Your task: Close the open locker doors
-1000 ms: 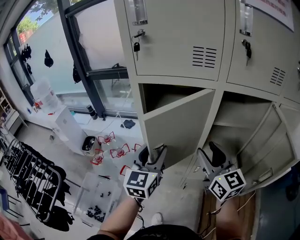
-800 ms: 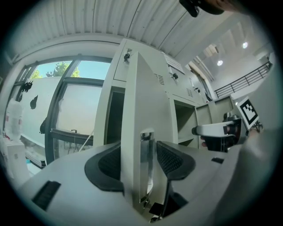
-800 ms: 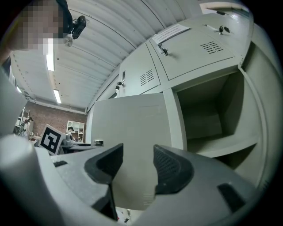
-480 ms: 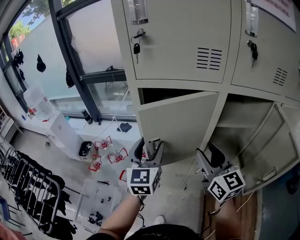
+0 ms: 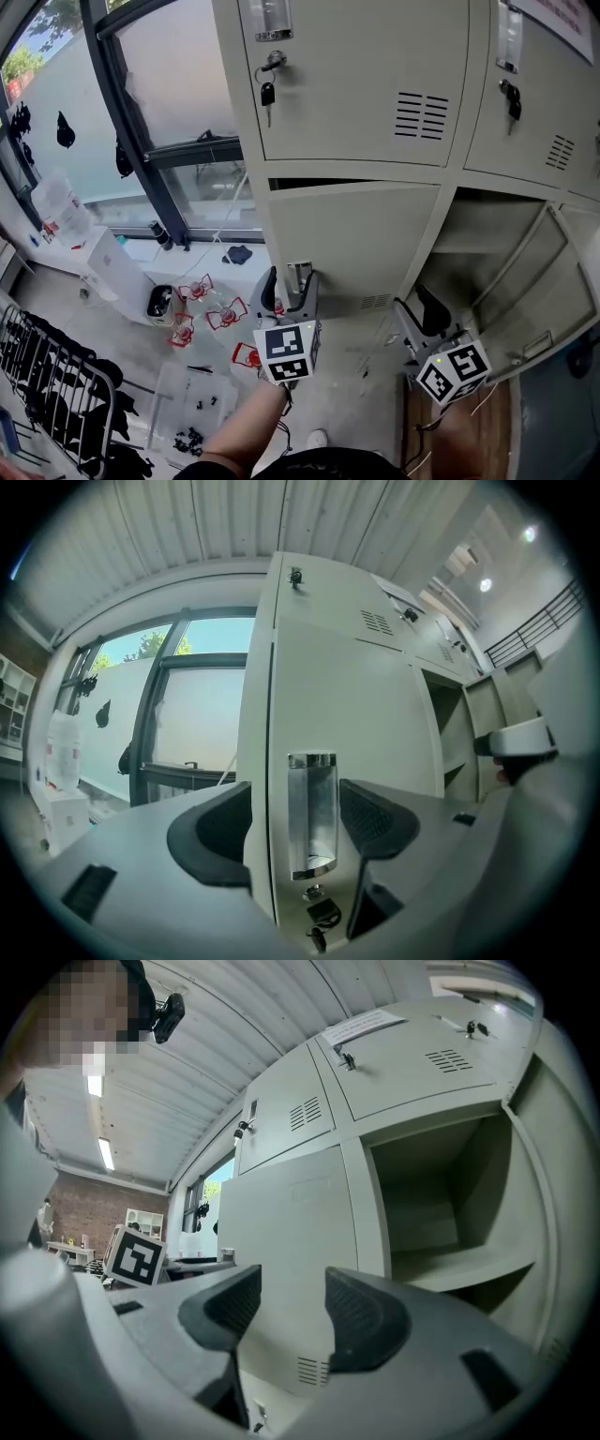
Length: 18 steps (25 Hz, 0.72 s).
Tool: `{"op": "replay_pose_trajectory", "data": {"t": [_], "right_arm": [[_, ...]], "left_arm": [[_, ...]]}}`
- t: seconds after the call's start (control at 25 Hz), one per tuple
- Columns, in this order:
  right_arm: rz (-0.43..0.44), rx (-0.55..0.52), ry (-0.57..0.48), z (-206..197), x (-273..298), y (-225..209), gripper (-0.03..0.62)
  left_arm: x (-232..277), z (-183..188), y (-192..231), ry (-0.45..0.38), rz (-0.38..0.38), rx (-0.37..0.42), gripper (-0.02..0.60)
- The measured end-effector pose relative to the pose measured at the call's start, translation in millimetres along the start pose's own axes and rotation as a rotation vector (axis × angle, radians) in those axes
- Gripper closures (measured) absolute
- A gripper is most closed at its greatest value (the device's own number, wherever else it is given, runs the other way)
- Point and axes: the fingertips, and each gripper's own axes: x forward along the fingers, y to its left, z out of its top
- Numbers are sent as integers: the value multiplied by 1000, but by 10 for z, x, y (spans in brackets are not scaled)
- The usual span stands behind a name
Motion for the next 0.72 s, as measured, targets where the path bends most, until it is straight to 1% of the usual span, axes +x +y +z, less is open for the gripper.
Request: {"op": "replay_pose_trajectory", "data": {"t": [0.12,0.4,0.72], "right_arm": [[-8,-1,5,-12,14,3,393],[-19,-1,10,-35,17,33,393],[-33,8,13,-81,2,14,393]], "left_arm": [[60,-14,35,0,16,-2,295],[205,-22,72,-2,42,23,290],[297,4,98,-24,124,81,275]]}}
